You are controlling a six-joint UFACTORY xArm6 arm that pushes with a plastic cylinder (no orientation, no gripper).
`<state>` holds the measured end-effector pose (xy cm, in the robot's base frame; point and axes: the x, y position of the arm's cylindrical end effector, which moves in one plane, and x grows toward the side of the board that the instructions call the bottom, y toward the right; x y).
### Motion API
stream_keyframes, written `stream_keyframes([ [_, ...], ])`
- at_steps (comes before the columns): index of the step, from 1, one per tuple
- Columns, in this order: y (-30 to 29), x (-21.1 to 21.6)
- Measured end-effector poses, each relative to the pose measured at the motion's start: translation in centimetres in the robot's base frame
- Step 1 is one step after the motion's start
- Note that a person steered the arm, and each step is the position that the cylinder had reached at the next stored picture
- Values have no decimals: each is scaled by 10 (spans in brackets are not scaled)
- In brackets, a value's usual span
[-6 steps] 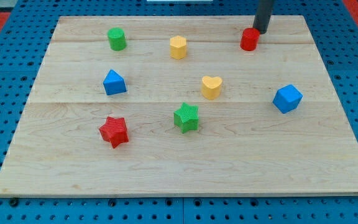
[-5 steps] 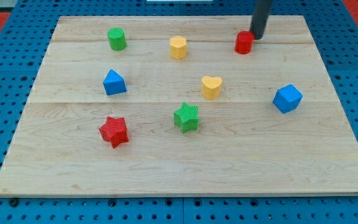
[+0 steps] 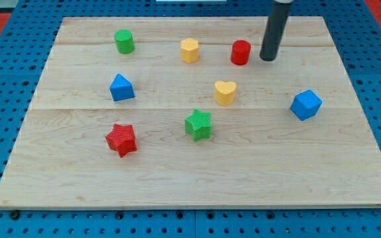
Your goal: Move the red circle above the heart
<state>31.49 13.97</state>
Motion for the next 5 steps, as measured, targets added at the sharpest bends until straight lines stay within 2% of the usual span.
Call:
stream_keyframes([
  [1,-2,-2],
  [2,23,-9],
  [3,2,-32],
  [4,-52,-39],
  [5,-42,-39],
])
